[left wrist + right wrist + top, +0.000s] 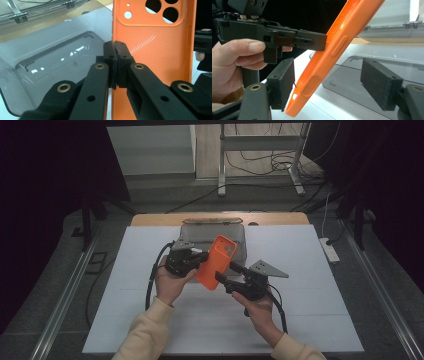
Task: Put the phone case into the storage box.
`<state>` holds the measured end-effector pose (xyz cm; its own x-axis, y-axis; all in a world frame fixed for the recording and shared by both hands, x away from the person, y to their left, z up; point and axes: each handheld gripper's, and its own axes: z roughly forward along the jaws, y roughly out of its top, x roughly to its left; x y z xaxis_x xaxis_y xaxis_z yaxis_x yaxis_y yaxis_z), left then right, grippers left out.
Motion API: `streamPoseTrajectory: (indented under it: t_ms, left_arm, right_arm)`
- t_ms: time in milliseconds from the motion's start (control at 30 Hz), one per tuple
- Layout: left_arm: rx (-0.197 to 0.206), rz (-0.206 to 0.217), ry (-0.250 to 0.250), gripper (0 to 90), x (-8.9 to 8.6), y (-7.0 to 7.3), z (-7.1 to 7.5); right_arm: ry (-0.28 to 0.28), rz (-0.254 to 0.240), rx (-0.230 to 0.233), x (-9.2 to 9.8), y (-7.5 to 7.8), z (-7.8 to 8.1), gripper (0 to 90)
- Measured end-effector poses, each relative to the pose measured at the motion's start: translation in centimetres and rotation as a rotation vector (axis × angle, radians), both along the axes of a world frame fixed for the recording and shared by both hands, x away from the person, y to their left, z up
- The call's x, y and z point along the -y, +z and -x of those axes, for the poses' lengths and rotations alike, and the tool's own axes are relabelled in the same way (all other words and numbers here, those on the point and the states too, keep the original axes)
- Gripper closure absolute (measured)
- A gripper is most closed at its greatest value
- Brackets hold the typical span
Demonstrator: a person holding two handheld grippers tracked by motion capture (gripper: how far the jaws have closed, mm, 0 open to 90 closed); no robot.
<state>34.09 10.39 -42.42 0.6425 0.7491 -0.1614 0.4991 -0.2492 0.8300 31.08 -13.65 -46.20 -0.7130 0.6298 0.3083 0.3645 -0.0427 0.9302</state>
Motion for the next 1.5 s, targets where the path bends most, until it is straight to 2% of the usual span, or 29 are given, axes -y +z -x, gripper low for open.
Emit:
streamPoseTrajectory:
  t_ms: [233,467,633,900,1067,1500]
  left_arm:
    - [0.003,0.001,0.0,88.9,-0.03,0.0,0.02]
    - [0.002,-0.003,-0.002,88.9,0.0,-0.02,0.05]
    - [0.003,-0.005,-0.003,88.8,0.03,-0.04,0.06]
    - [0.004,-0.005,-0.001,88.5,-0.08,-0.01,0.07]
    - [0.005,-0.006,-0.002,88.5,-0.03,-0.05,0.12]
    - [0.006,-0.005,-0.01,88.6,0.29,-0.27,0.18]
  right_arm:
    - [-0.005,-0.009,-0.007,-0.18,-0.07,-0.02,35.2]
    - [-0.017,-0.036,-0.023,-0.14,-0.13,-0.2,48.4]
    - [-0.019,-0.038,-0.022,-0.19,-0.13,-0.19,52.9]
    - [-0.009,-0.039,-0.029,-0.18,-0.13,-0.24,67.2]
    - [-0.005,-0.04,-0.034,-0.12,-0.1,-0.3,69.3]
    - [-0.004,-0.049,-0.038,0.07,0.05,-0.42,68.3]
